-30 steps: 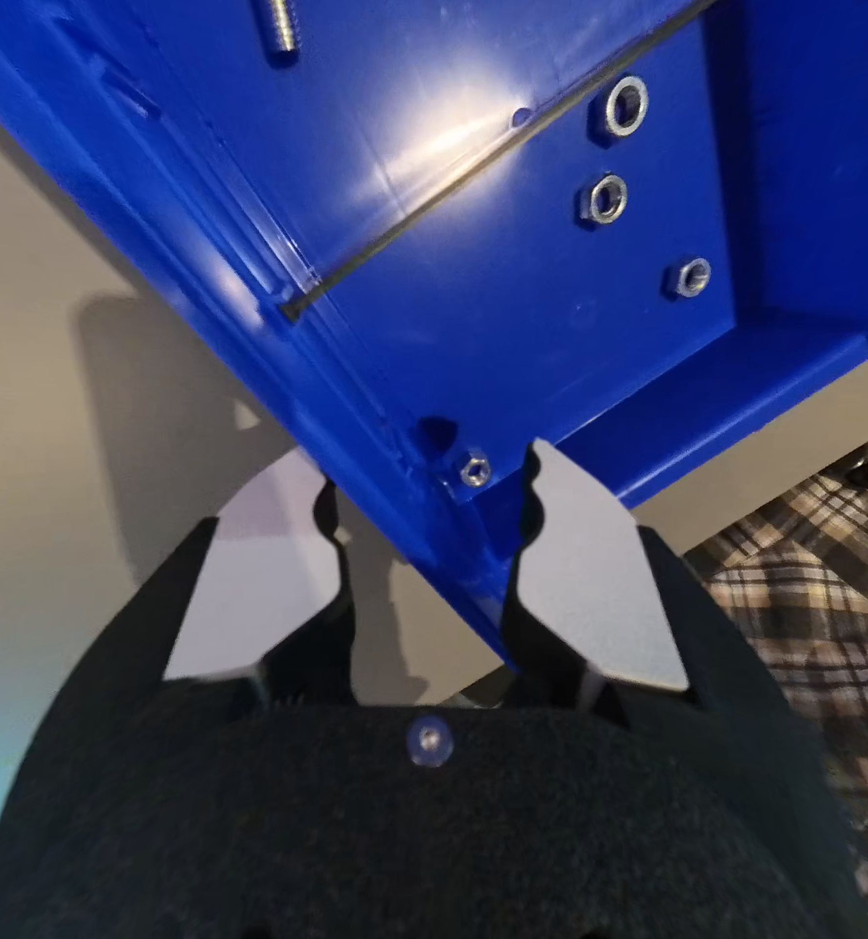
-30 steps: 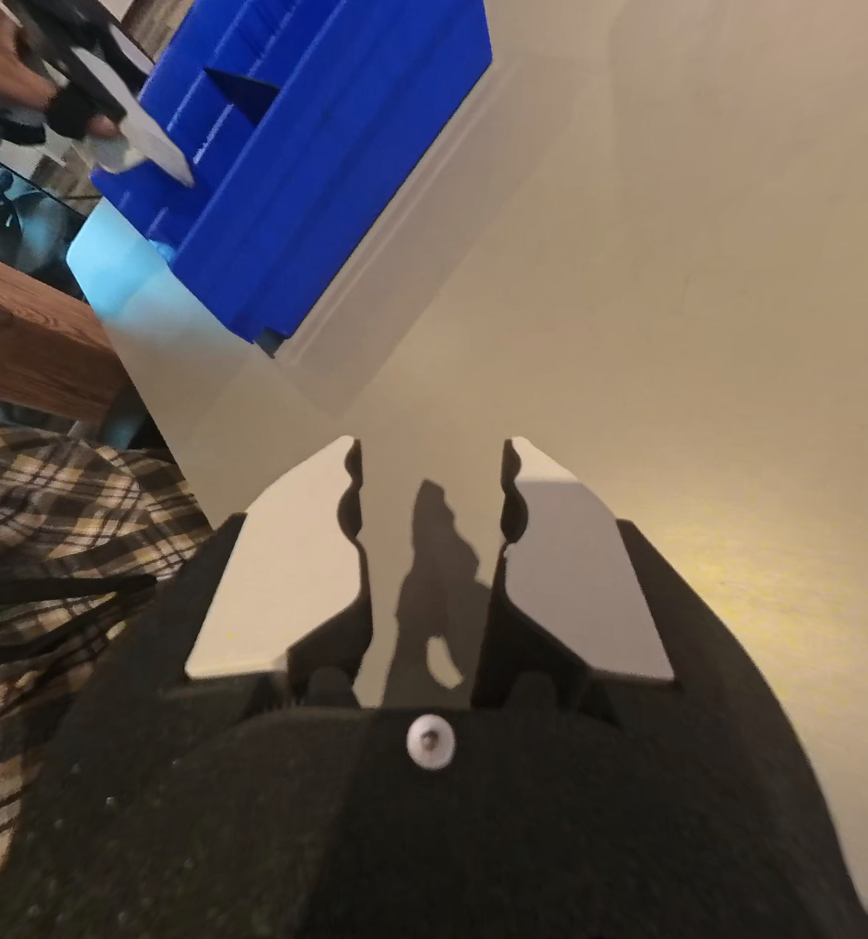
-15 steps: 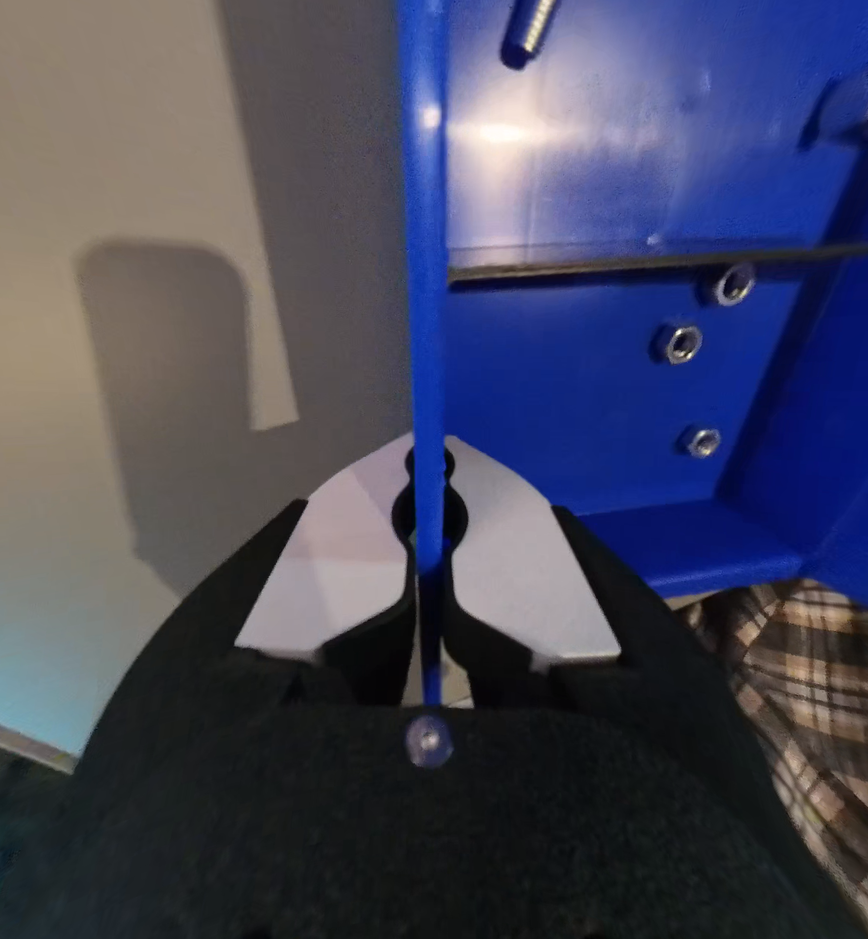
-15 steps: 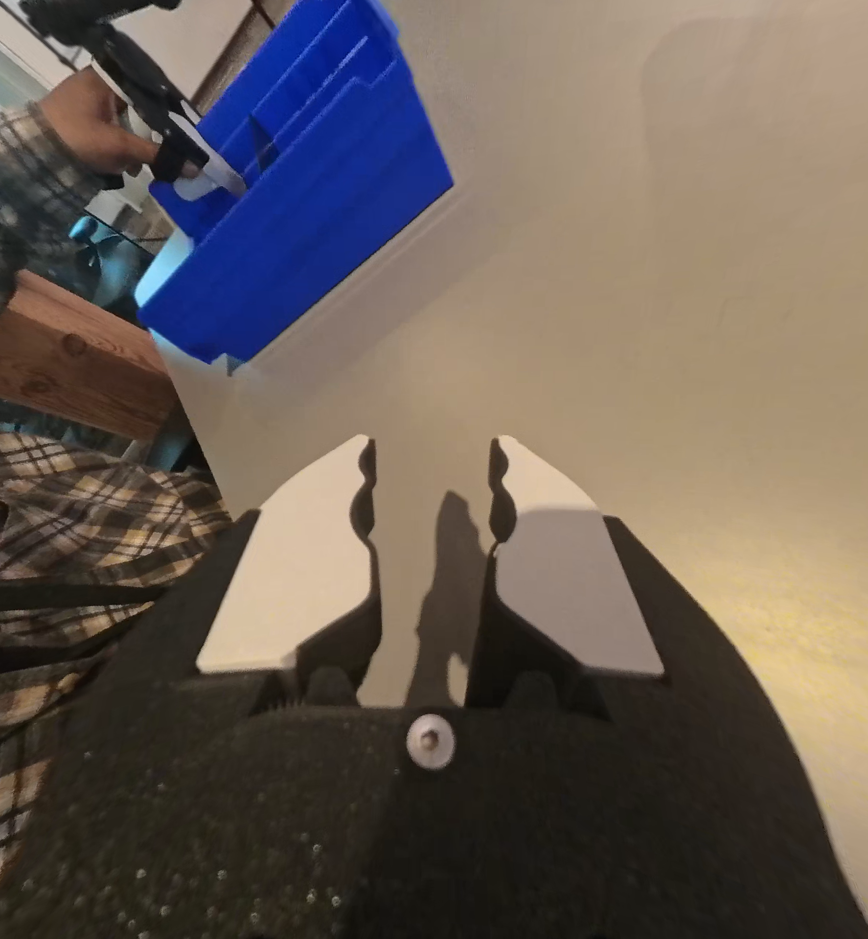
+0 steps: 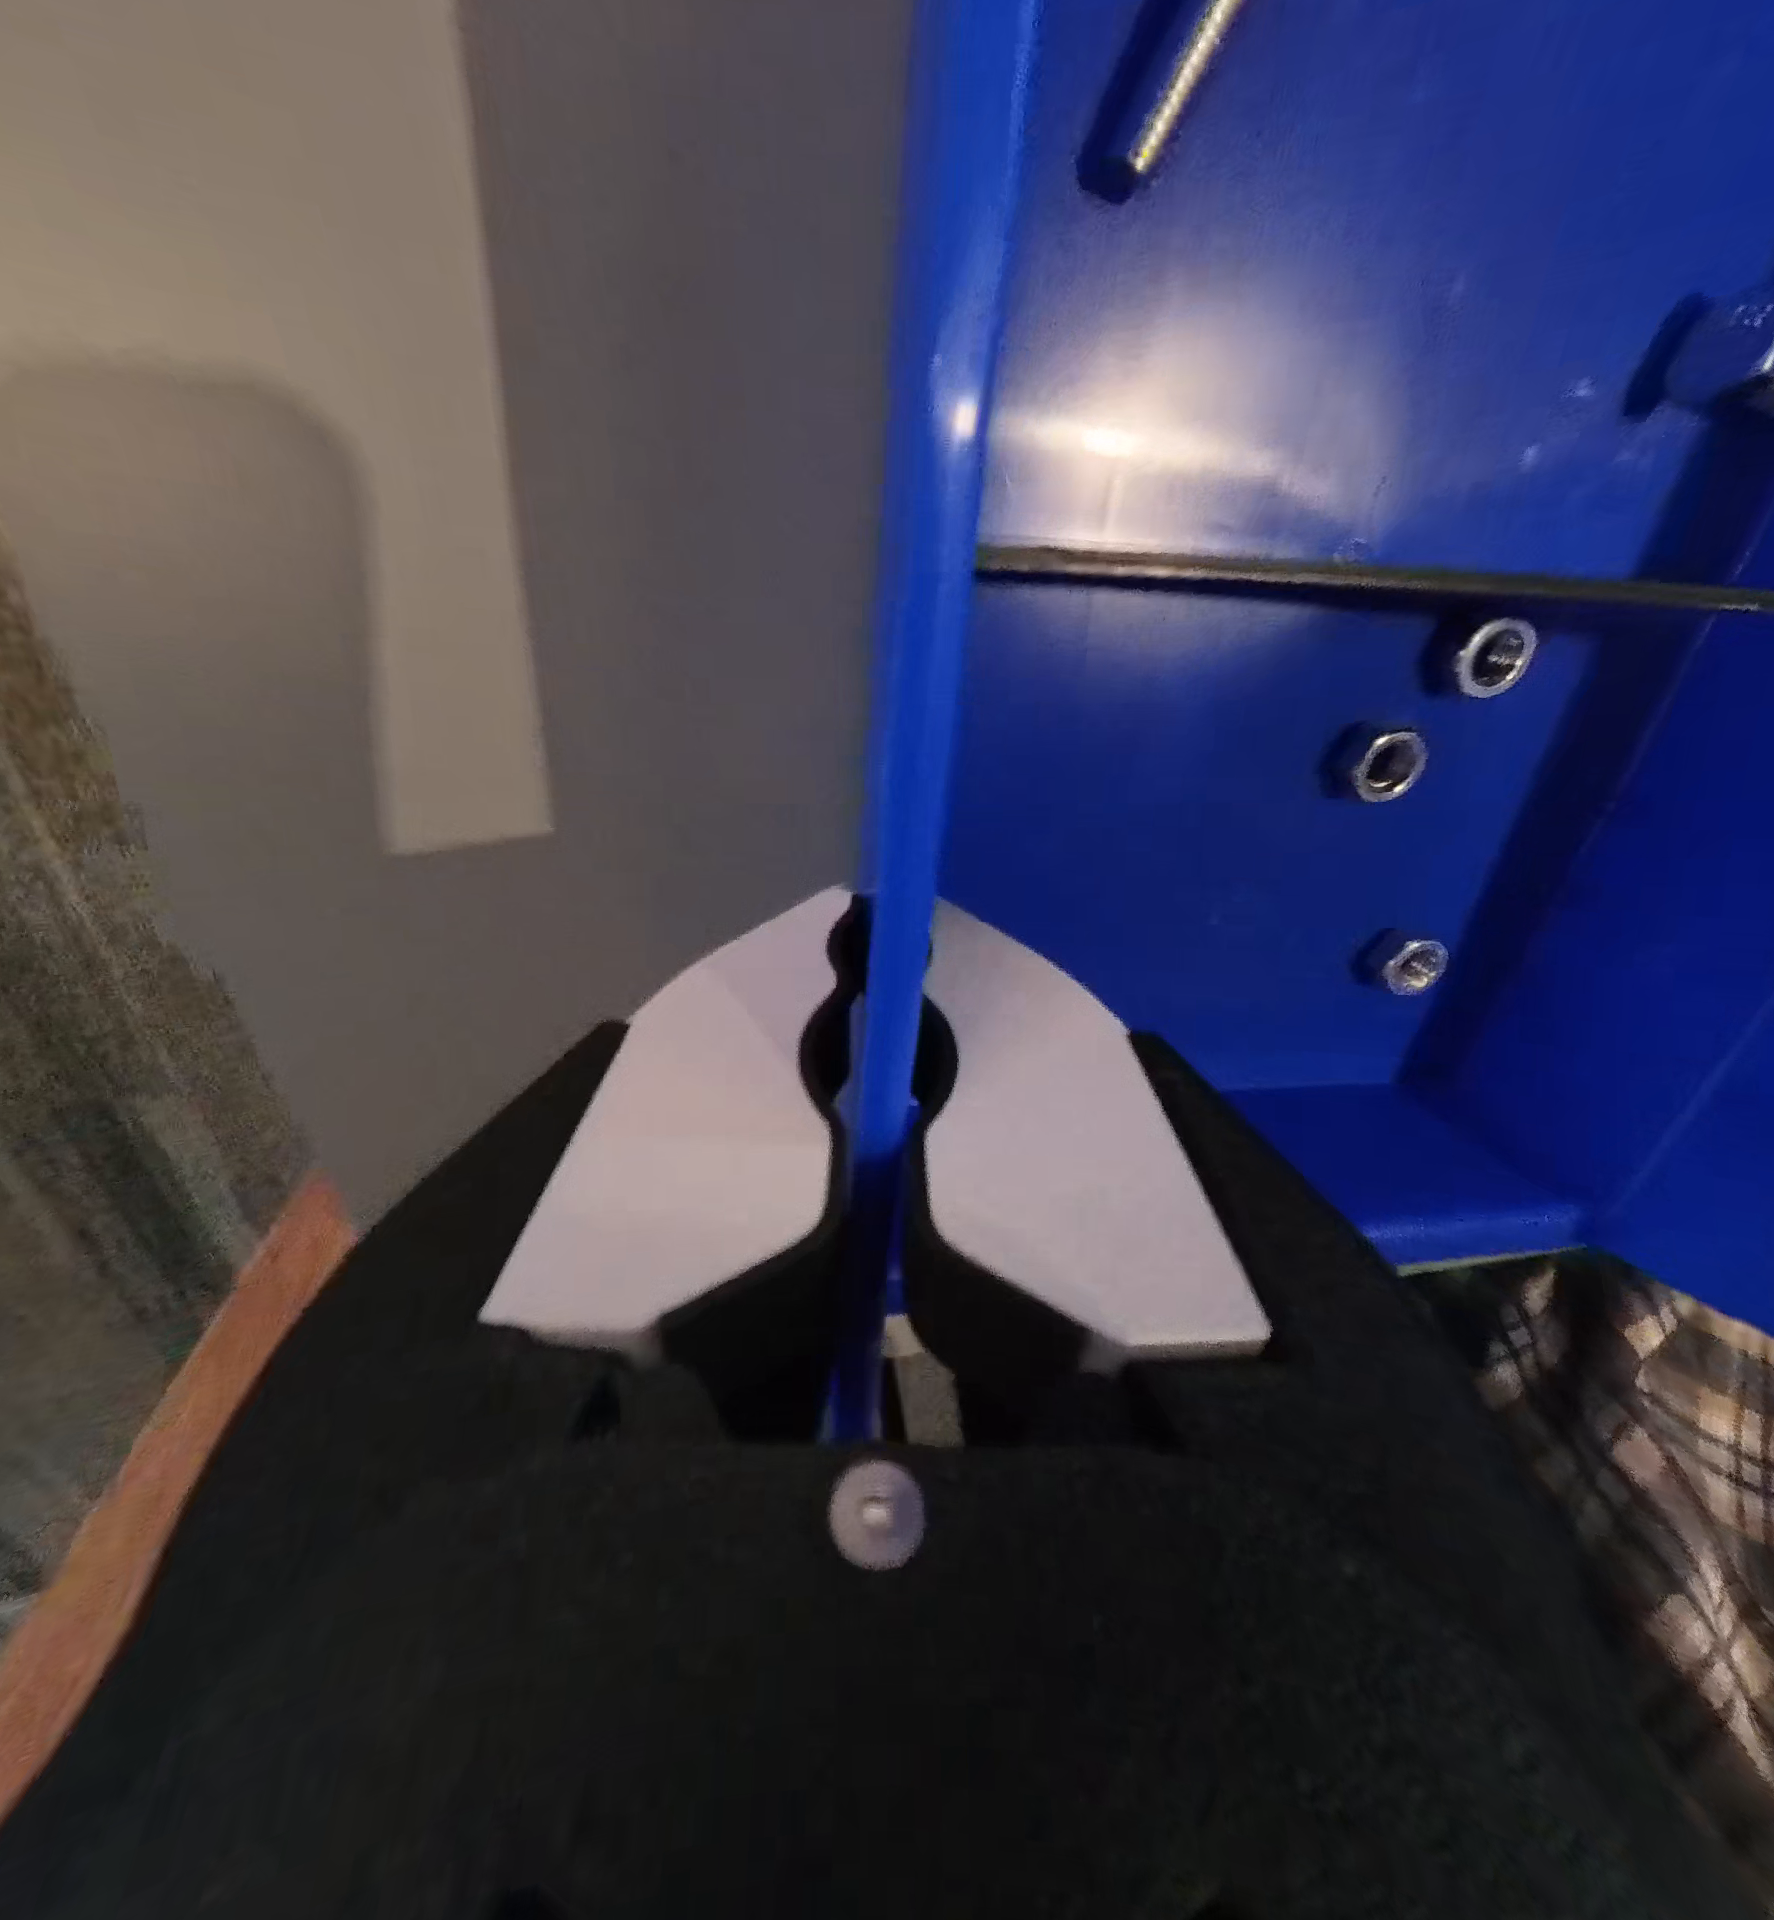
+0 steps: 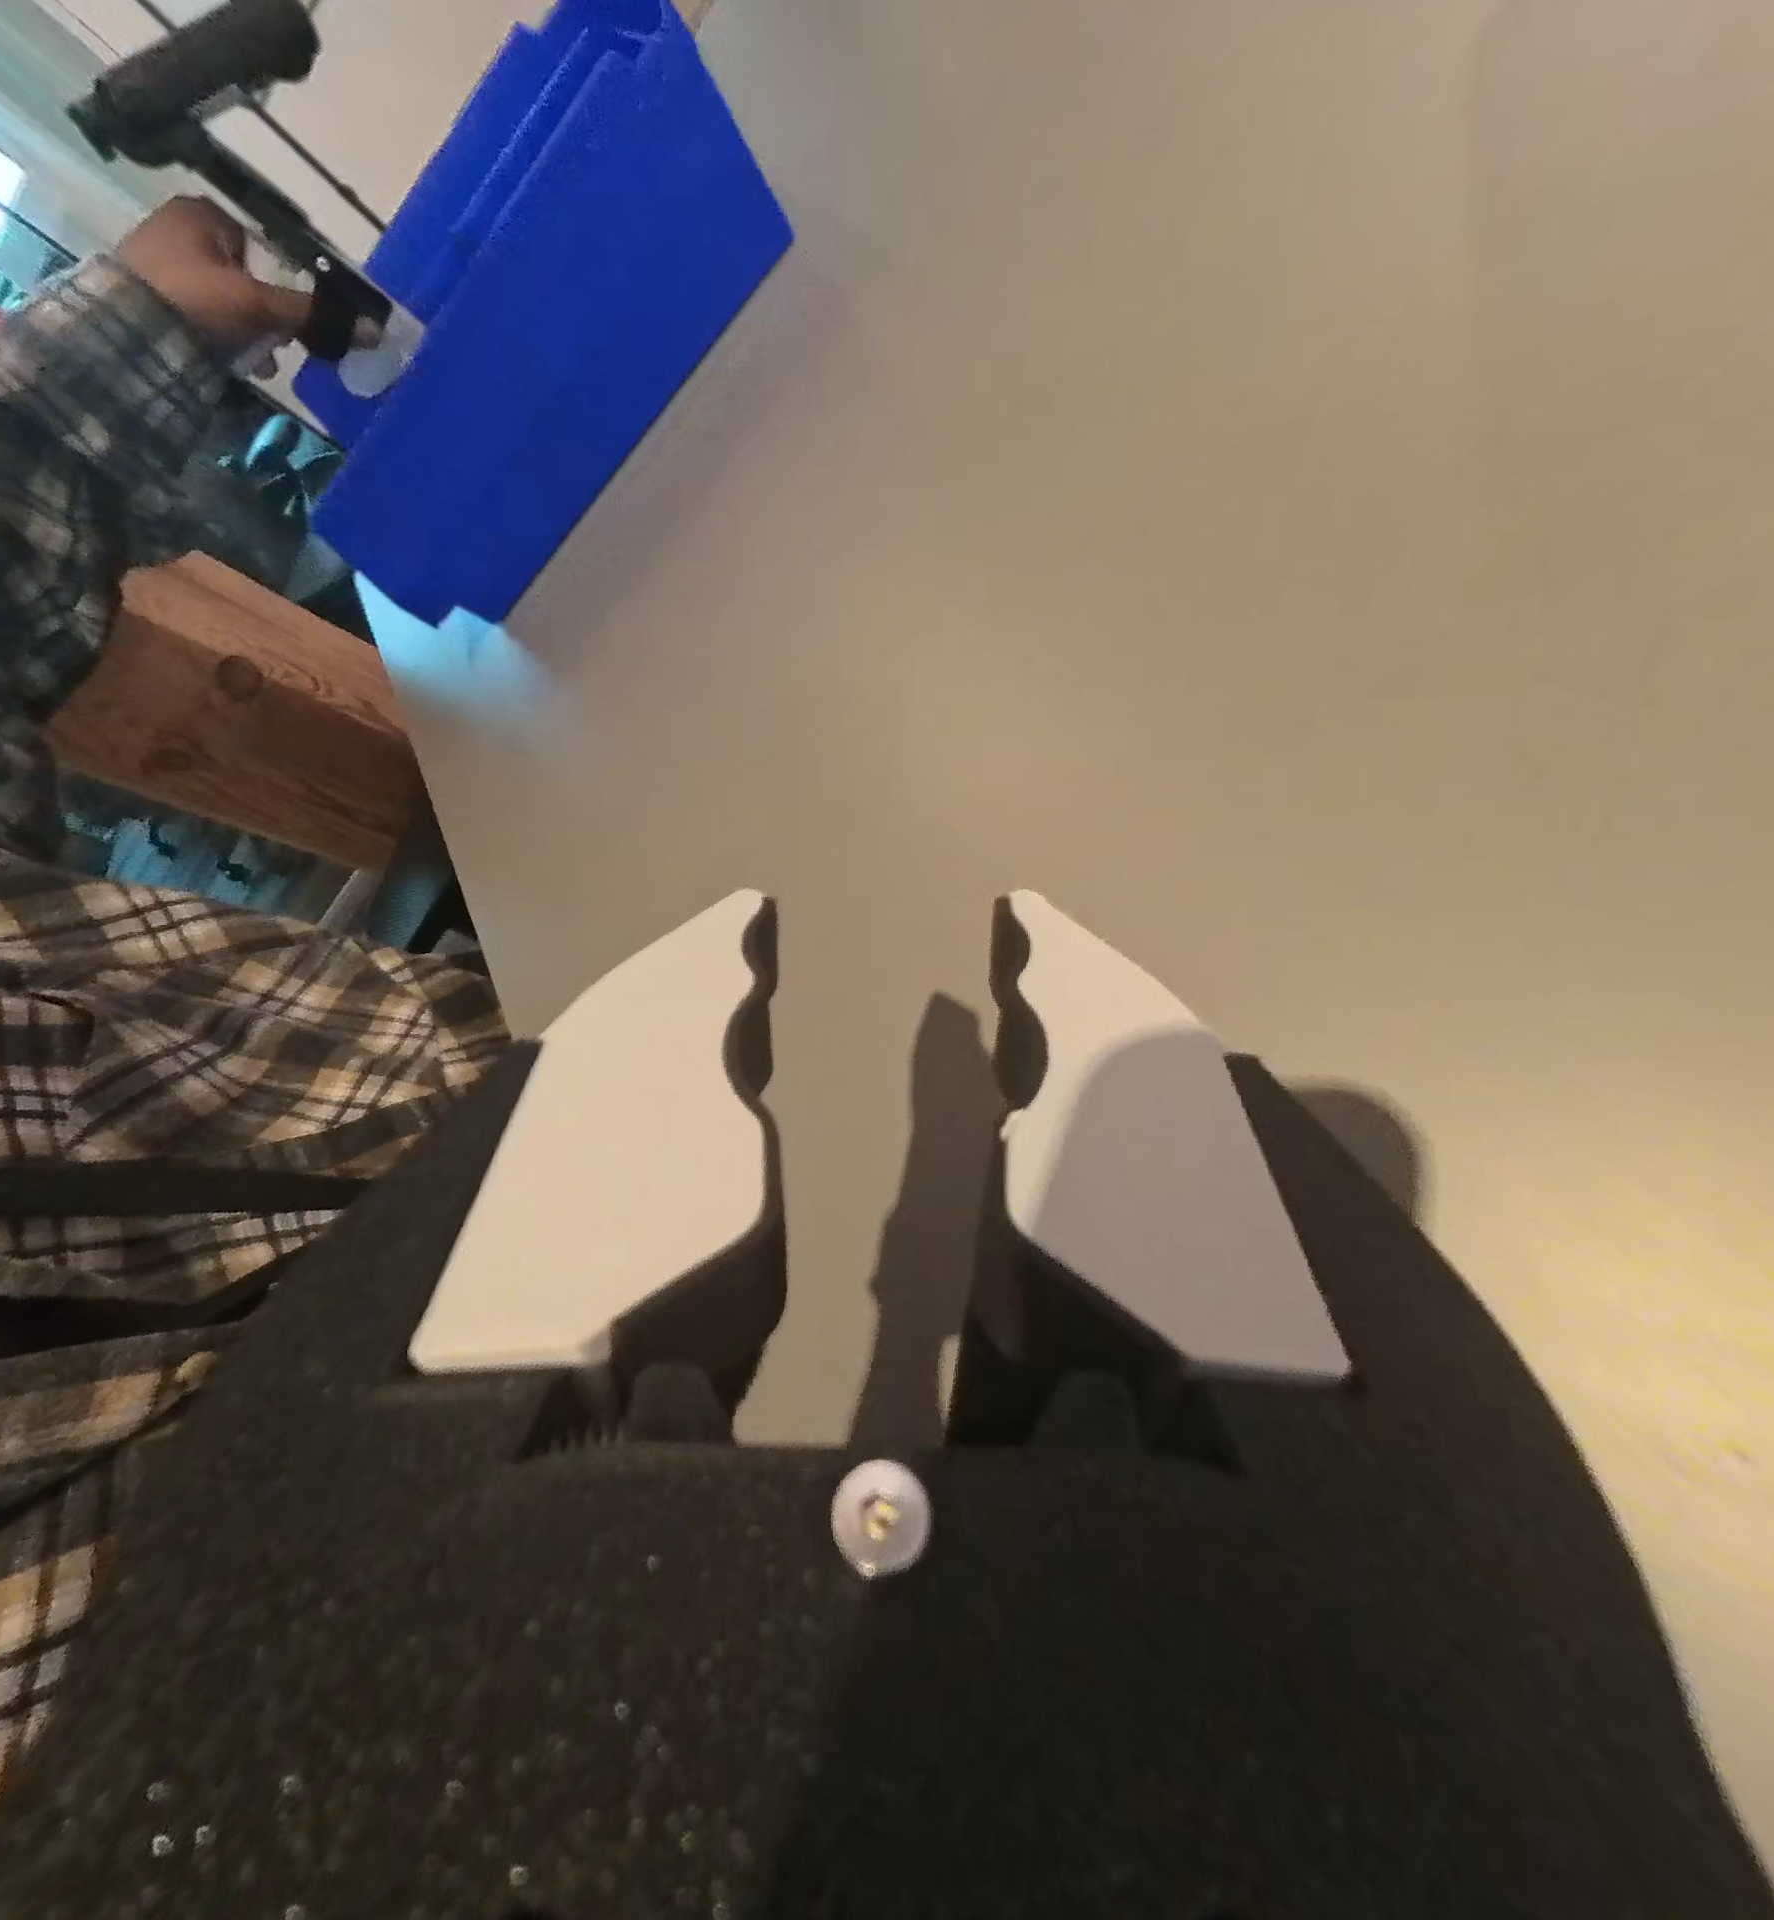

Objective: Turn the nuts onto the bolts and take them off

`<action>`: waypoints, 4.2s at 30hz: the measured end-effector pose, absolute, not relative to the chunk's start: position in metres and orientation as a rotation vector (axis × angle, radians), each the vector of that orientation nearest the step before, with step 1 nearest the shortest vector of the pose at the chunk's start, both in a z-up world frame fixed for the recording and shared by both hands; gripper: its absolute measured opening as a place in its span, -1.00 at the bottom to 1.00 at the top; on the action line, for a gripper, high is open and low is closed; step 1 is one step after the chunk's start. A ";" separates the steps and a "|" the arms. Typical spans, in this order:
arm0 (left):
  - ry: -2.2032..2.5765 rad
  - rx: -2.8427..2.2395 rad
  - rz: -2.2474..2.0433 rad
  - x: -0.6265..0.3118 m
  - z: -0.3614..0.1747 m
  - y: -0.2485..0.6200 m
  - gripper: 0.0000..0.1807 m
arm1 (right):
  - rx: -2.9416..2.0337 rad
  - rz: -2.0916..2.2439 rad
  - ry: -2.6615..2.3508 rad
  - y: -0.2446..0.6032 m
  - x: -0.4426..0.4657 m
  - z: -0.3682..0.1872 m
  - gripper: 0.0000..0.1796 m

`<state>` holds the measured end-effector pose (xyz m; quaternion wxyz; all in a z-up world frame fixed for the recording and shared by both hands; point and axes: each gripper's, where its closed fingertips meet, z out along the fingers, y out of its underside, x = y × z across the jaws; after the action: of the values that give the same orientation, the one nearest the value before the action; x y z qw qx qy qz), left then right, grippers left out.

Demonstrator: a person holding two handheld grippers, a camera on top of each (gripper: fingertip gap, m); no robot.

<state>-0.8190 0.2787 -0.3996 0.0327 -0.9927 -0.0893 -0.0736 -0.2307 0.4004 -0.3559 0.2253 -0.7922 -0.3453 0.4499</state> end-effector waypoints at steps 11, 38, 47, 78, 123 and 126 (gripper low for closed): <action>-0.552 -2.989 -0.214 -0.890 -0.400 0.234 -0.95 | -2.188 1.267 -0.955 0.396 -0.238 -0.356 -0.59; -0.276 -2.987 -0.211 -0.883 -0.400 0.282 -0.95 | -2.205 1.252 -0.991 0.389 -0.253 -0.350 -0.61; -0.301 -2.972 -0.215 -0.882 -0.400 0.283 -0.95 | -2.205 1.265 -1.001 0.387 -0.256 -0.349 -0.61; -0.360 -2.783 -0.183 -0.909 -0.359 0.276 -0.43 | -2.154 1.222 -0.952 0.404 -0.240 -0.335 -0.58; 0.246 -1.552 0.059 -0.695 -0.147 0.347 0.62 | -1.519 0.212 -0.645 0.477 -0.130 -0.287 0.50; 0.266 -1.696 0.086 -0.715 -0.171 0.339 0.62 | -1.557 0.278 -0.650 0.479 -0.136 -0.299 0.59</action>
<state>-0.7150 0.3394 -0.1705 0.6529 -0.7474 0.1173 0.0380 -0.1361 0.4788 -0.2986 0.6563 -0.6870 -0.2867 0.1228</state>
